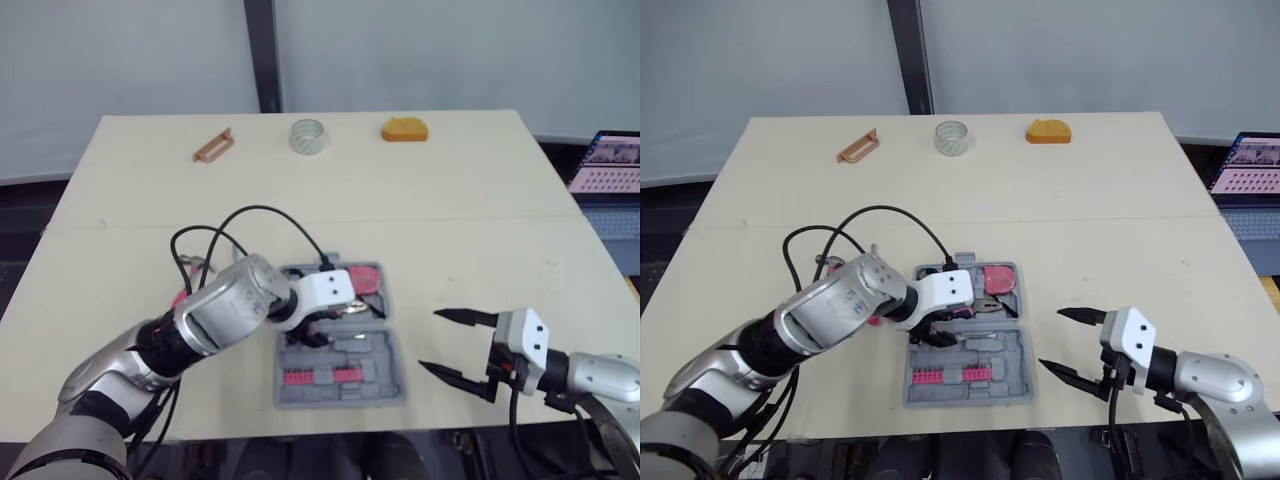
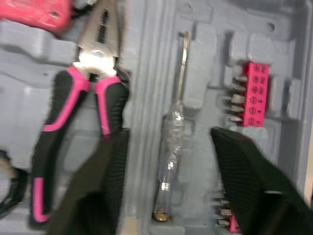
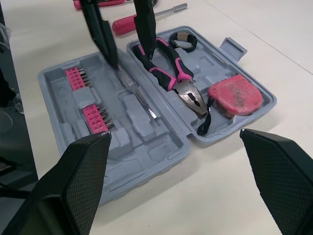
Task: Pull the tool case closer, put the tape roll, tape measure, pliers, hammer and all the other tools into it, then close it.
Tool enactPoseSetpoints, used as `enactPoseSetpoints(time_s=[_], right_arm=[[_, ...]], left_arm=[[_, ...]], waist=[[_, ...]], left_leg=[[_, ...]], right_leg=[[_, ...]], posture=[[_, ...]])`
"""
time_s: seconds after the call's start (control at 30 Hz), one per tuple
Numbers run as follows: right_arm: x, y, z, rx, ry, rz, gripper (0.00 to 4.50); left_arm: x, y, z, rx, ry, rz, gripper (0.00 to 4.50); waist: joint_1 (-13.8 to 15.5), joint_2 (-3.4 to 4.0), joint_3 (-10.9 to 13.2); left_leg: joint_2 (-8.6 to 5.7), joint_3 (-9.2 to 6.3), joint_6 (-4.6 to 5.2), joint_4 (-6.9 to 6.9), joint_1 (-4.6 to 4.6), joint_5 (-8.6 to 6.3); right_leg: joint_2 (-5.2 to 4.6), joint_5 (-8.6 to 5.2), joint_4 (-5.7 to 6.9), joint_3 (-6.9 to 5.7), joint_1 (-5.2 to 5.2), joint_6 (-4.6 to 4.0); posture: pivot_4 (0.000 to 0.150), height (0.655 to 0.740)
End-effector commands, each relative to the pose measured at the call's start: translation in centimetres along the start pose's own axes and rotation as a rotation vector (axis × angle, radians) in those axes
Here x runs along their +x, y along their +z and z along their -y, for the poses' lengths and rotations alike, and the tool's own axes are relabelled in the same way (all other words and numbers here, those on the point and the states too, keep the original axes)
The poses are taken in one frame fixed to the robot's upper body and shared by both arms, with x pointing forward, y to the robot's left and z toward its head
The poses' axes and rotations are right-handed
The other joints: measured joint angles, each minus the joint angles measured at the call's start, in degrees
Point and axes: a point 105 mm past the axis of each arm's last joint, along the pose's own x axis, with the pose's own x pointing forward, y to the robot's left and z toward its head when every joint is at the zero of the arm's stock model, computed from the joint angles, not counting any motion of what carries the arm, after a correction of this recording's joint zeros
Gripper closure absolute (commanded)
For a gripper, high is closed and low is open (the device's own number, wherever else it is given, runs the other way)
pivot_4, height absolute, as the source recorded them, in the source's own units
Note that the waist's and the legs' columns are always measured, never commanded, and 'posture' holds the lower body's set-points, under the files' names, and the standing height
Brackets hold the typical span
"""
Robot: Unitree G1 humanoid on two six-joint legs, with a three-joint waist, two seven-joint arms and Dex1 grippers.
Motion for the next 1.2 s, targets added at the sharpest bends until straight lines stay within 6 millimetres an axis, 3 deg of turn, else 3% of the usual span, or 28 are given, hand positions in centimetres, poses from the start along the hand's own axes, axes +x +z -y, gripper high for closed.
enactPoseSetpoints(time_s=[0.03,0.07,0.1,0.27,0.43,0.6,0.9,1.2], right_arm=[[0.1,0.9,-0.1,-0.023,-0.004,0.029,0.00],[0.1,0.9,-0.1,-0.023,-0.007,0.030,0.00],[0.0,0.9,0.0,-0.023,-0.009,0.030,0.00],[0.0,0.9,0.0,-0.011,-0.027,0.039,0.00],[-0.1,0.8,0.0,-0.008,-0.040,0.038,0.00],[-0.1,0.7,-0.1,-0.006,-0.046,0.038,0.00],[-0.4,0.6,-0.2,-0.004,-0.053,0.031,0.00],[-0.4,0.6,-0.2,-0.003,-0.054,0.032,0.00]], left_arm=[[-0.5,0.2,-0.2,0.023,0.032,0.112,3.78],[-0.5,-0.1,-0.2,0.023,0.033,0.146,4.30],[-0.6,-0.4,-0.2,0.021,0.029,0.172,4.46],[-0.6,-1.4,-0.5,0.011,0.030,0.374,4.46],[0.0,-3.7,-0.6,0.055,0.040,0.436,4.46],[0.9,-3.6,-0.1,0.058,0.019,0.497,4.46],[2.4,-3.9,0.7,0.109,-0.011,0.465,4.46],[3.4,-5.4,1.0,0.129,-0.004,0.386,4.46]], waist=[[-0.14,0.00,0.00],[-0.20,0.01,-0.01],[-0.21,0.01,-0.01],[0.04,0.01,-0.01],[0.03,0.04,-0.02],[0.18,0.04,-0.02],[0.06,0.05,-0.03],[0.07,0.05,-0.03]], left_leg=[[0.00,0.00,0.00,-0.01,0.01,0.00],[0.00,0.00,0.00,-0.01,0.01,0.00],[0.00,0.00,0.00,-0.01,0.01,0.00],[0.00,-0.01,0.00,0.03,0.01,0.00],[0.00,0.00,0.00,0.02,0.02,0.00],[-0.01,0.01,0.00,0.02,0.02,0.00],[0.00,0.02,0.00,0.01,0.05,0.00],[0.00,0.02,0.00,0.01,0.05,0.00]], right_leg=[[0.00,0.00,-0.01,0.00,0.00,0.00],[0.00,0.00,0.00,0.00,0.00,0.00],[0.00,0.00,0.01,0.00,-0.01,0.00],[0.00,0.00,0.01,-0.01,0.02,0.00],[0.00,0.00,0.01,-0.01,0.01,0.00],[0.00,0.00,0.01,-0.01,0.01,0.00],[0.00,0.00,0.04,-0.01,0.01,0.00],[0.00,0.00,0.04,-0.01,0.01,0.00]], posture=[[0.150,0.7400],[0.150,0.7400],[0.150,0.7400],[0.150,0.7400],[0.150,0.7400],[0.150,0.7400],[0.150,0.7400],[0.150,0.7400]])
